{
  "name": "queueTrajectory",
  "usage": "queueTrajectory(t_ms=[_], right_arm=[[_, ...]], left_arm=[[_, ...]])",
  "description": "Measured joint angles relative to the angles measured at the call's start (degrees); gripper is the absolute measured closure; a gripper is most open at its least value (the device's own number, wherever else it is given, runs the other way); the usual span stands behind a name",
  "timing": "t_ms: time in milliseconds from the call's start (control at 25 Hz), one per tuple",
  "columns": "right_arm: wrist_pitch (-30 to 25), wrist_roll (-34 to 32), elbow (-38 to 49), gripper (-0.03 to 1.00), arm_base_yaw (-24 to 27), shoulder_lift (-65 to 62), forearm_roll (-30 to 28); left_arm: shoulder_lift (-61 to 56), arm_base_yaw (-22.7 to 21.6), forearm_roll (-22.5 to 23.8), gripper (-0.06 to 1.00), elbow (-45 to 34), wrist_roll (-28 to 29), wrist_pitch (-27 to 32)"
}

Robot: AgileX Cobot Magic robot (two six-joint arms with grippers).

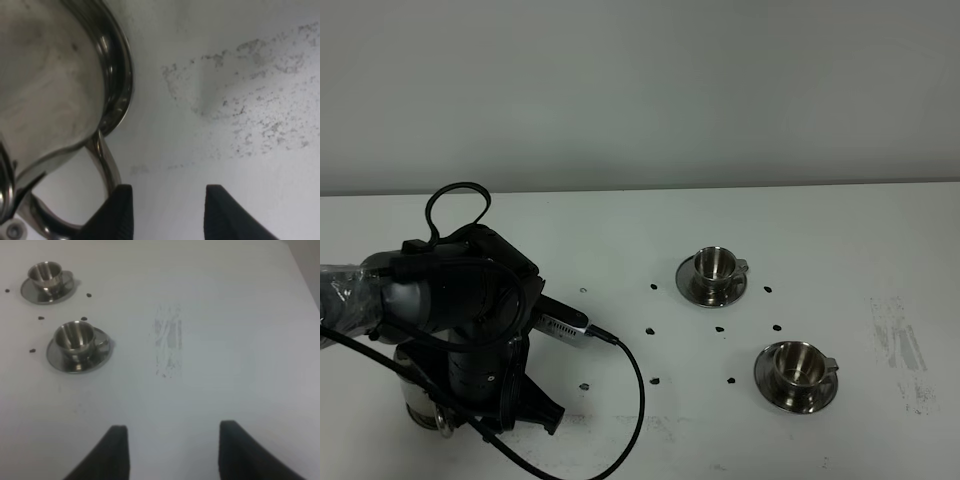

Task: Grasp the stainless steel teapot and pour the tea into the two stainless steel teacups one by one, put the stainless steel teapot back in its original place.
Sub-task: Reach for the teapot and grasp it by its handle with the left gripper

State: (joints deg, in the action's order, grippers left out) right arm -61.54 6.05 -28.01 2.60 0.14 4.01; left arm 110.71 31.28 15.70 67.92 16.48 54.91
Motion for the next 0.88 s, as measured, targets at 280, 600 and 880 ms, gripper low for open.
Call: queueTrajectory(t_ms=[280,600,880], right_arm=[[0.00,0.00,0.00,0.54,0.00,0.00,-0.04],[0.00,0.00,0.00,0.54,0.00,0.00,-0.04],[-0.01,0.00,0.00,0.54,0.00,0.00,-0.04]], left_arm=[[0.00,0.00,0.53,0.54,-0.06,0.00,2.54],[0.00,0.00,1.37,0.54,-4.40,0.28,1.21],[0.00,0.00,1.56,0.54,-4.98,0.87,0.07]])
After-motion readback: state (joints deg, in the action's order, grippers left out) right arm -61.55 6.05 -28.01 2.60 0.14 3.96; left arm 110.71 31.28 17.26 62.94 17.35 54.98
